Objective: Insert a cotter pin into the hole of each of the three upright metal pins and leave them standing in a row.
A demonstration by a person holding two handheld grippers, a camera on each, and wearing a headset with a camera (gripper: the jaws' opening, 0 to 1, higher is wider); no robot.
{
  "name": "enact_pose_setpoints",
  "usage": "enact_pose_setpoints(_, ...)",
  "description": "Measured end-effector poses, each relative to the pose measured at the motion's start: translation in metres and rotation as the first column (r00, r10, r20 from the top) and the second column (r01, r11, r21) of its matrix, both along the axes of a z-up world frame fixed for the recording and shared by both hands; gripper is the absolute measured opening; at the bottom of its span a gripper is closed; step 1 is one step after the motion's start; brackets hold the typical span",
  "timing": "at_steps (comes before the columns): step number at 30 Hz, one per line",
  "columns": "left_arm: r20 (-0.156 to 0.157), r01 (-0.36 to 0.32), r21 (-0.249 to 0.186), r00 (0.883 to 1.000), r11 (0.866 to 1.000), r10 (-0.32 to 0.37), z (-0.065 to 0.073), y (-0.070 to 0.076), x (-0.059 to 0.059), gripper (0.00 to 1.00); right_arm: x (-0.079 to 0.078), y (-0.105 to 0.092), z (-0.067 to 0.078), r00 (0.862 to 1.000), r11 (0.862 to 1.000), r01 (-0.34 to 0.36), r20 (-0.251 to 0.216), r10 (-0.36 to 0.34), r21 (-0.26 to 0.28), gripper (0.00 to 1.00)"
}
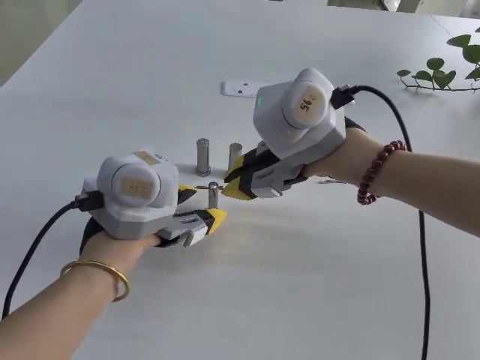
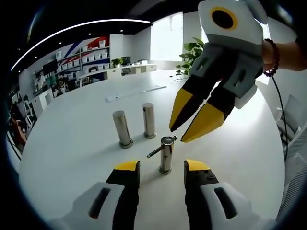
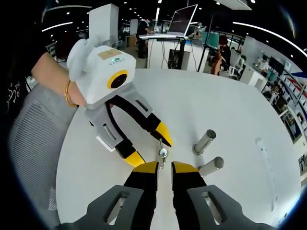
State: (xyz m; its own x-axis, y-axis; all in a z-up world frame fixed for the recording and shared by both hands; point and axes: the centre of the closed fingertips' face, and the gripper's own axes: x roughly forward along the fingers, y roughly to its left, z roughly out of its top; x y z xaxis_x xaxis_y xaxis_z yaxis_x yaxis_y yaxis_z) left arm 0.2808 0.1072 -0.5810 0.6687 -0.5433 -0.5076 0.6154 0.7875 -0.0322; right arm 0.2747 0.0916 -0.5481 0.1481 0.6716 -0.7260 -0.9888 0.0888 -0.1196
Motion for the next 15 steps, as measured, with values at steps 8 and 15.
enact_pose_setpoints(8, 0.033, -0.018, -0.029, 0.999, 0.999, 0.019, 0.018, 0.005, -0.003, 0.44, 0.013, -0.008, 0.018, 0.996, 0.996, 0.084, 0.027, -0.085, 0.042, 0.11)
enact_pose_setpoints(15, 0.055, -0.045, -0.049, 0.997, 0.998, 0.048, 0.033, 0.009, -0.009, 0.58, 0.041, -0.015, 0.025, 0.970, 0.963, 0.241, 0.013, -0.244, 0.120, 0.16)
